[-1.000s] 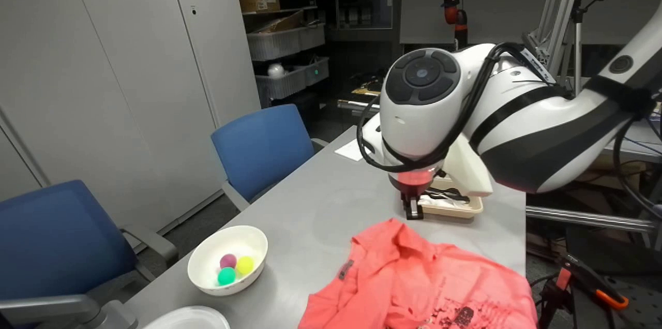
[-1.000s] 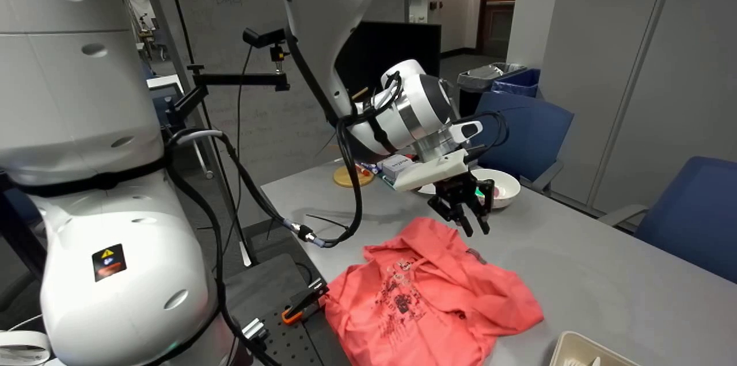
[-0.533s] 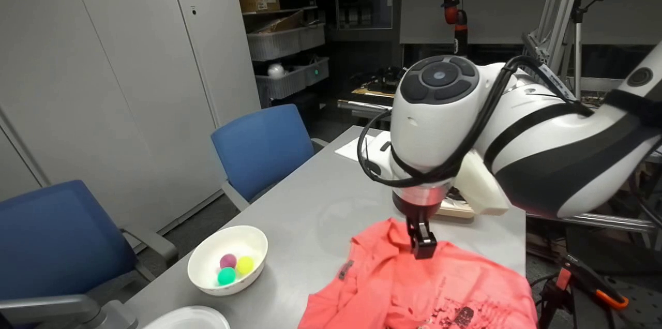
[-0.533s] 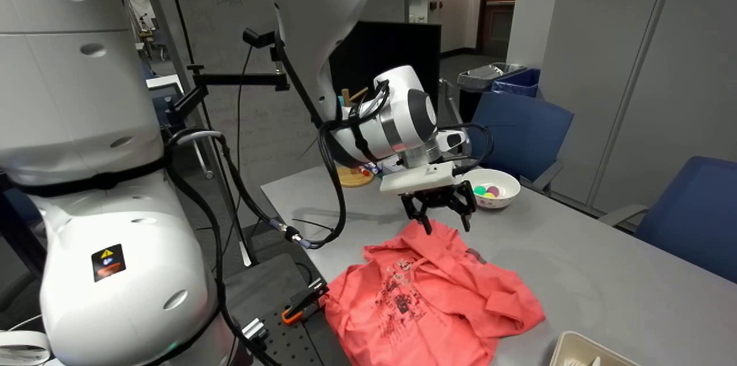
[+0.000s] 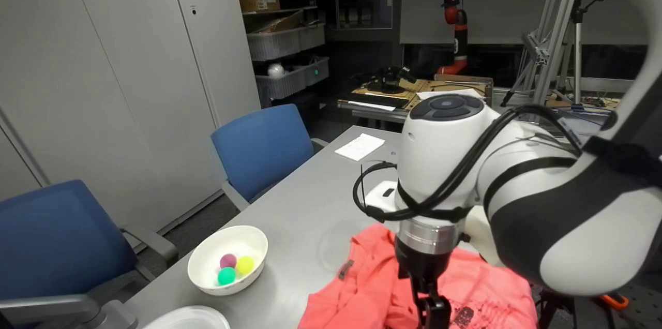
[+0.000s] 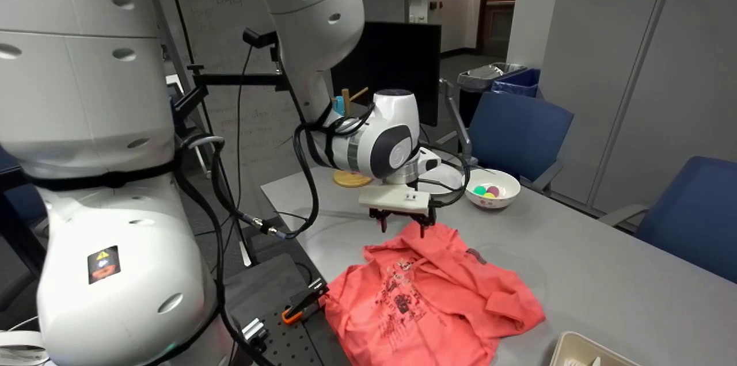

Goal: Fold the right sleeve and then the left sleeve of the sweatshirt, fold the sweatshirt in half from bottom to top

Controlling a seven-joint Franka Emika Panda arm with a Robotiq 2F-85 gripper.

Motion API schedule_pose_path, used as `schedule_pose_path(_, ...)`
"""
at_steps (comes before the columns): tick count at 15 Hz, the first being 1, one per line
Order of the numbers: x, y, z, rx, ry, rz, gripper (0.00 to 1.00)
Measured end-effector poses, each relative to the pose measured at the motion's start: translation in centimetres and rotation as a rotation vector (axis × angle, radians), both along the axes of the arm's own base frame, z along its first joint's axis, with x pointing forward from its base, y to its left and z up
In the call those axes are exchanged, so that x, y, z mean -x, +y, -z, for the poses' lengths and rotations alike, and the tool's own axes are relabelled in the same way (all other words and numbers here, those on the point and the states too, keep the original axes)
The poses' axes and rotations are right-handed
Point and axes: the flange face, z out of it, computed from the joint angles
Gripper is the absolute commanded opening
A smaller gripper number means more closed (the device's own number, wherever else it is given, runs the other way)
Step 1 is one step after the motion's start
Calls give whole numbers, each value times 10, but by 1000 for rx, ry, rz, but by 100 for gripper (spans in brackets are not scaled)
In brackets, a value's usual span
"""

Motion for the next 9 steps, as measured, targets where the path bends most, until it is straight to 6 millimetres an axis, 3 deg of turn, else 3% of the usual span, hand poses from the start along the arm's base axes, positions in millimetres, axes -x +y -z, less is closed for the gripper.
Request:
schedule_pose_path(3, -4, 10, 19, -102, 66, 70, 100)
schedule_pose_path(9, -19, 9, 22, -144, 70, 131, 100)
